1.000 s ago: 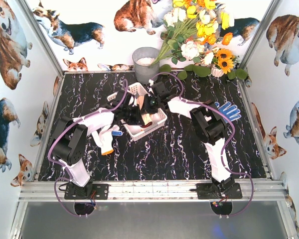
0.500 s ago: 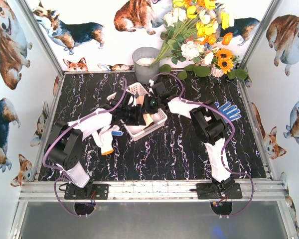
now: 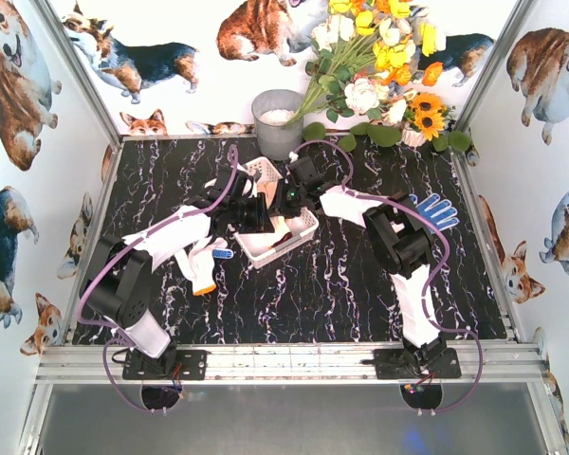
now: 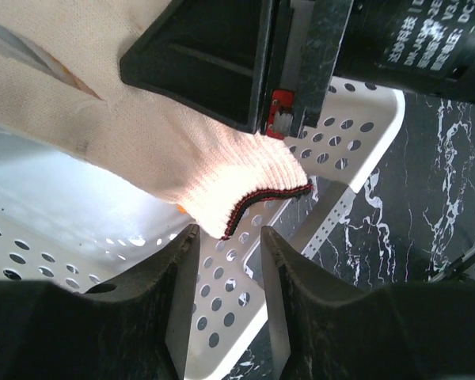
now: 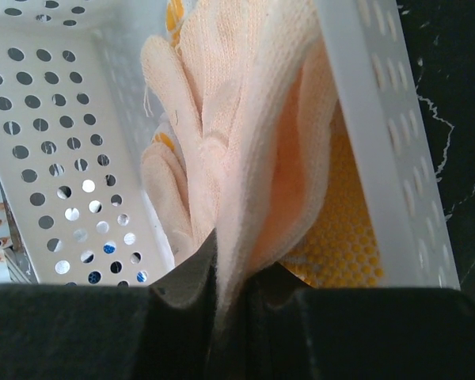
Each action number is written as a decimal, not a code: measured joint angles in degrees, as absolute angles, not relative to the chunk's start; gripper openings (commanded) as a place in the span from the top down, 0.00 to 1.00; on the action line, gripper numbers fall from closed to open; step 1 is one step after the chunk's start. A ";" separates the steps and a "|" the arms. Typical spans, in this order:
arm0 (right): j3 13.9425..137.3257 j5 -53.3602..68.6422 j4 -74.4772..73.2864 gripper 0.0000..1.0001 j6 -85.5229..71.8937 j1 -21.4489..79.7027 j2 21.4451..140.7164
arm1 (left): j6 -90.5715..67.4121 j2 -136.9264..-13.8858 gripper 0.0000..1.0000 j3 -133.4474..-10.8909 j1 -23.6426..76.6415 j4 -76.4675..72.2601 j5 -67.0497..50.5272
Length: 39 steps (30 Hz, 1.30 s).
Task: Put the gloves into the storage basket
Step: Place the glove in the bin.
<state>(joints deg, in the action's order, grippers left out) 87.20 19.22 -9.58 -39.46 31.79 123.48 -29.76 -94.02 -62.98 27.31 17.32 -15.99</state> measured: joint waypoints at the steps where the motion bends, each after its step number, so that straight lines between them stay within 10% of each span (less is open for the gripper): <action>1: 87.18 18.98 -9.67 1.00 -39.62 31.88 123.48 | -29.91 -94.02 0.71 -62.98 27.29 17.08 -15.90; 16: 86.21 17.89 -8.86 1.00 -40.60 32.21 123.46 | -33.04 -99.98 0.92 -61.43 27.14 8.67 -16.56; 30: 87.72 15.59 -15.90 0.58 -34.02 32.51 120.36 | -33.78 -103.79 0.91 -59.44 27.05 6.20 -17.32; 39: 89.69 12.05 -22.72 0.69 -28.34 32.45 111.59 | -33.43 -102.56 0.88 -58.89 27.05 6.55 -17.32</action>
